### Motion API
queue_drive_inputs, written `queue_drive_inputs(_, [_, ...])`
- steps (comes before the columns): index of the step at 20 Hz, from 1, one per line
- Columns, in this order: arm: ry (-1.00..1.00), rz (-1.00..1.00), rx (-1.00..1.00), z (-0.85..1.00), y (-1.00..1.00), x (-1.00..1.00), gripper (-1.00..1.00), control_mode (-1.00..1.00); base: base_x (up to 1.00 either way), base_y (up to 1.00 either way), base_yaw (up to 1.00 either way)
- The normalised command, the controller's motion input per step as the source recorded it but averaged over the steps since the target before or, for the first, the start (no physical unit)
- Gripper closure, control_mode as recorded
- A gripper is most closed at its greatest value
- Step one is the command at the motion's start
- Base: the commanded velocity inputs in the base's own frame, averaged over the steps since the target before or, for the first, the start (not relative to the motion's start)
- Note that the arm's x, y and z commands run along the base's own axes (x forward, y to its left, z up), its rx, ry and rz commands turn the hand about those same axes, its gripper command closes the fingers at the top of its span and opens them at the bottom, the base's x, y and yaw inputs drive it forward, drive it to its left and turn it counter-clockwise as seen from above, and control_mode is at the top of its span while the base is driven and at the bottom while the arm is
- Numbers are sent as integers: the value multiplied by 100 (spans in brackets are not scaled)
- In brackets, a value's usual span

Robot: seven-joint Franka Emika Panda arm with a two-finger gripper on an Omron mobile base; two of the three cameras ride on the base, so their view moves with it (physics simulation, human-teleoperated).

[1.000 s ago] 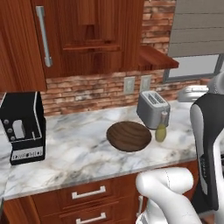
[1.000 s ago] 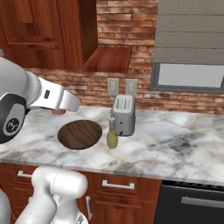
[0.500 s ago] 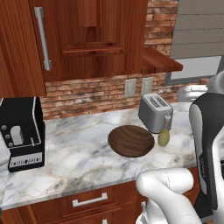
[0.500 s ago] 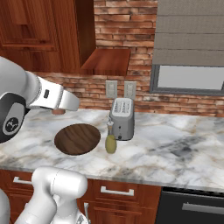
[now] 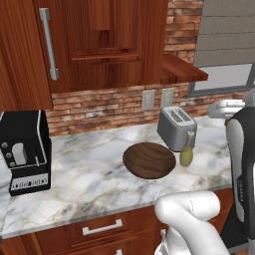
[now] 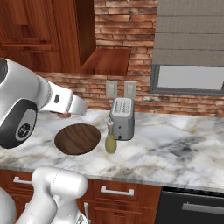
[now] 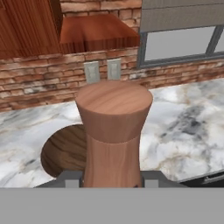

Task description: Retrieve the bottle and the shaker from the cabinet and place them next to the mixing bowl on the counter. Then add garlic from the fridge to the mixing bowl.

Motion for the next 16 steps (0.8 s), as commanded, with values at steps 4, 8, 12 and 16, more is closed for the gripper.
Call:
queue_drive_inputs(4, [-6, 26, 11, -74, -96, 0, 100, -100, 0, 0, 0])
queue_drive_inputs(8, [-11, 32, 9, -95, -95, 0, 100, -100, 0, 0, 0])
queue_drive_inputs(12, [-6, 22, 0, -92, -47, 6, 100, -100, 0, 0, 0])
queue_drive_inputs(16, [-5, 16, 0, -87, -25, 28, 100, -100, 0, 0, 0])
